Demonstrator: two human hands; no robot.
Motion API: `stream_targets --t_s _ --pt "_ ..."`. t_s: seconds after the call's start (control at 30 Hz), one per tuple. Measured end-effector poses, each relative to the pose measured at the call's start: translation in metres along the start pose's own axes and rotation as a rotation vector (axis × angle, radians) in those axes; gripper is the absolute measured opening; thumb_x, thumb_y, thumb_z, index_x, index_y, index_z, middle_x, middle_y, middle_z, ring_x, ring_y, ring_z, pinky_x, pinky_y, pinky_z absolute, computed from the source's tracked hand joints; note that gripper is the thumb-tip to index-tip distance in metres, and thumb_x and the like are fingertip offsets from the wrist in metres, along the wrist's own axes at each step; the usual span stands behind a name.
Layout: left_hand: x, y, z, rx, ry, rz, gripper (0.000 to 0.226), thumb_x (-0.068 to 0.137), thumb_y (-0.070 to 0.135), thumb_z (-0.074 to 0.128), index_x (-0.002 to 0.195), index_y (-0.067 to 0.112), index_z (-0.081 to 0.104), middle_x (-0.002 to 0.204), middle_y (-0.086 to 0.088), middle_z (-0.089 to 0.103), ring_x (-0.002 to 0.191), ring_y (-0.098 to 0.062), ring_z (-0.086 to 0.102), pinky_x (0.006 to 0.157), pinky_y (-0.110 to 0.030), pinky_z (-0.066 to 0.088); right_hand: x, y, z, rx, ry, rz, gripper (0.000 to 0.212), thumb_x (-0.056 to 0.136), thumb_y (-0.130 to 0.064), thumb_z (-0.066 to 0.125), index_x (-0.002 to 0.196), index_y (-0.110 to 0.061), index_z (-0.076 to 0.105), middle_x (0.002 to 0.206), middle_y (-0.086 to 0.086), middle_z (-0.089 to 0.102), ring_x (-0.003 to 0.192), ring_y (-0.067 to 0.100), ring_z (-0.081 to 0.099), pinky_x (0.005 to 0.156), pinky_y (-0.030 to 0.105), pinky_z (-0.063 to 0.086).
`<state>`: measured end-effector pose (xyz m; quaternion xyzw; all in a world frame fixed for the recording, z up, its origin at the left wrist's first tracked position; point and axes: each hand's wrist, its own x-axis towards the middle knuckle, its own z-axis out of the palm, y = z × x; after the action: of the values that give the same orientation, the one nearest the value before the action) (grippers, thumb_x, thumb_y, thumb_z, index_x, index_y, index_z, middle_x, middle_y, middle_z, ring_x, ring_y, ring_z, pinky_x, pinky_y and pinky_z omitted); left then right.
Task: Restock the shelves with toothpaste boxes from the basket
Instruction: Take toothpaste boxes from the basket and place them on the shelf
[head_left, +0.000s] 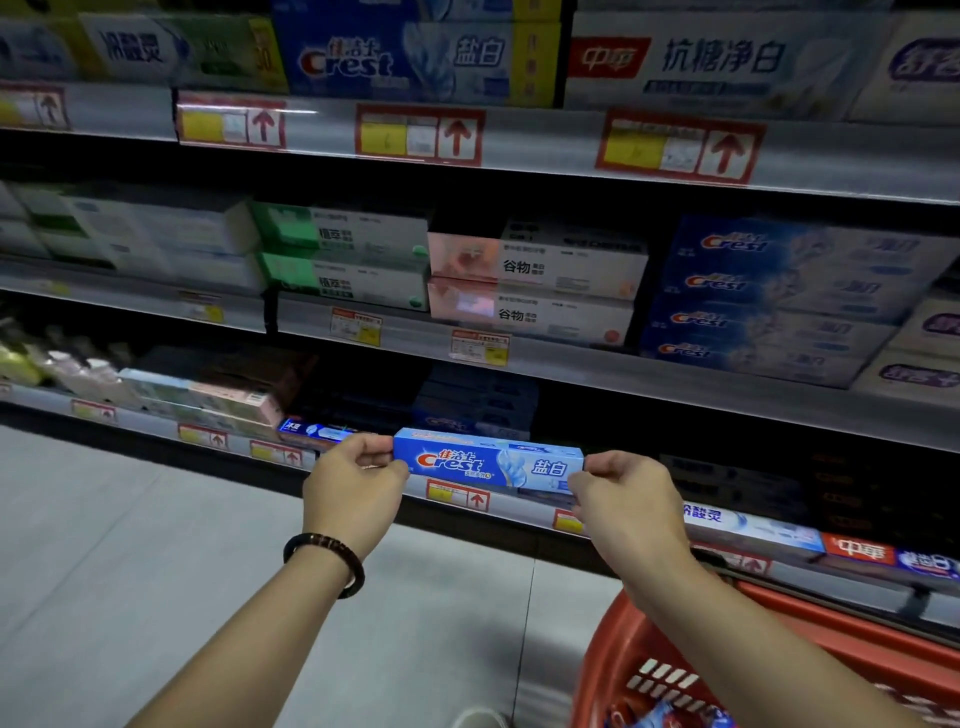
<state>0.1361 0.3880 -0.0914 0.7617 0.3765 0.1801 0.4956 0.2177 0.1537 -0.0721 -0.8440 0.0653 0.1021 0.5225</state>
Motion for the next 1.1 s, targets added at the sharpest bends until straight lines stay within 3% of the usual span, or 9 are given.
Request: stream_targets --t_s 0.1,0.17,0.3,0.4,0.53,0.67,0.83,0.97,1.1 --pt "0.014 -0.011 0.007 0.000 -0.004 0.001 0.027 0.094 0.012 0.072 0.120 0.021 0.069 0.101 0.012 0.068 0.092 -0.003 0.063 0.078 -0.031 0.059 0.012 -0.003 0.014 -0.052 -0.035 0.008 0.011 0.093 -0.015 0.068 0.087 -0.020 0.075 0.077 -0.005 0.076 0.072 0.023 0.073 0.058 0.027 0.052" --pt "0.023 -0.019 0.013 -0.004 -0.005 -0.013 0.033 0.095 0.013 0.072 0.127 0.021 0.068 0.105 0.012 0.067 0.094 -0.004 0.062 0.084 -0.036 0.061 0.019 -0.003 0.023 -0.096 -0.045 0.009 0.011 0.092 -0.016 0.068 0.087 -0.020 0.077 0.077 -0.005 0.075 0.072 0.020 0.070 0.060 0.027 0.050" --pt "0.041 -0.037 0.026 0.018 0.001 -0.014 0.042 0.096 0.014 0.071 0.138 0.020 0.063 0.113 0.008 0.064 0.097 -0.008 0.062 0.065 -0.019 0.052 0.032 0.000 0.043 -0.127 -0.075 0.020 0.014 0.088 -0.016 0.067 0.081 -0.021 0.077 0.075 -0.003 0.074 0.076 0.024 0.070 0.068 0.036 0.057" --pt "0.051 -0.052 0.039 -0.003 0.012 -0.022 0.048 0.096 0.014 0.070 0.142 0.023 0.059 0.122 0.005 0.060 0.107 -0.015 0.062 0.070 -0.020 0.051 0.042 0.004 0.055 -0.141 -0.101 0.020 0.016 0.087 -0.015 0.065 0.078 -0.020 0.077 0.072 -0.001 0.073 0.077 0.029 0.071 0.067 0.037 0.057" --pt "0.069 -0.070 0.054 -0.240 0.031 -0.150 0.050 0.096 0.015 0.071 0.142 0.027 0.057 0.132 0.003 0.062 0.115 -0.018 0.062 0.062 -0.011 0.041 0.054 0.010 0.066 -0.165 -0.119 0.024 0.015 0.090 -0.016 0.066 0.079 -0.019 0.076 0.074 -0.001 0.072 0.075 0.023 0.065 0.063 0.031 0.049" --pt "0.085 -0.076 0.066 -0.473 0.037 -0.257 0.050 0.096 0.017 0.073 0.141 0.029 0.056 0.126 0.004 0.063 0.116 -0.020 0.063 0.061 -0.017 0.046 0.066 0.016 0.076 -0.156 -0.140 0.063 0.015 0.089 -0.012 0.065 0.079 -0.014 0.075 0.067 -0.002 0.063 0.066 0.018 0.053 0.056 0.029 0.041" --pt "0.104 -0.073 0.080 -0.717 0.012 -0.335 0.047 0.095 0.016 0.074 0.139 0.027 0.058 0.127 0.002 0.063 0.114 -0.018 0.063 0.061 -0.013 0.045 0.082 0.019 0.089 -0.123 -0.124 0.112 0.009 0.086 -0.013 0.068 0.079 -0.011 0.072 0.073 0.002 0.063 0.067 0.020 0.054 0.054 0.029 0.039" --pt "0.109 -0.077 0.089 -0.778 0.015 -0.338 0.046 0.095 0.014 0.073 0.136 0.027 0.057 0.130 0.003 0.061 0.113 -0.017 0.064 0.061 -0.011 0.045 0.095 0.022 0.097 -0.129 -0.117 0.132 0.006 0.087 -0.017 0.071 0.090 -0.012 0.073 0.085 0.004 0.068 0.072 0.020 0.057 0.054 0.028 0.038" --pt "0.111 -0.085 0.100 -0.707 0.018 -0.274 0.048 0.095 0.012 0.073 0.138 0.025 0.055 0.129 0.004 0.057 0.108 -0.016 0.062 0.061 -0.010 0.045 0.097 0.024 0.100 -0.155 -0.151 0.130 0.014 0.088 -0.017 0.073 0.081 -0.004 0.071 0.074 0.008 0.066 0.064 0.020 0.056 0.053 0.030 0.037"
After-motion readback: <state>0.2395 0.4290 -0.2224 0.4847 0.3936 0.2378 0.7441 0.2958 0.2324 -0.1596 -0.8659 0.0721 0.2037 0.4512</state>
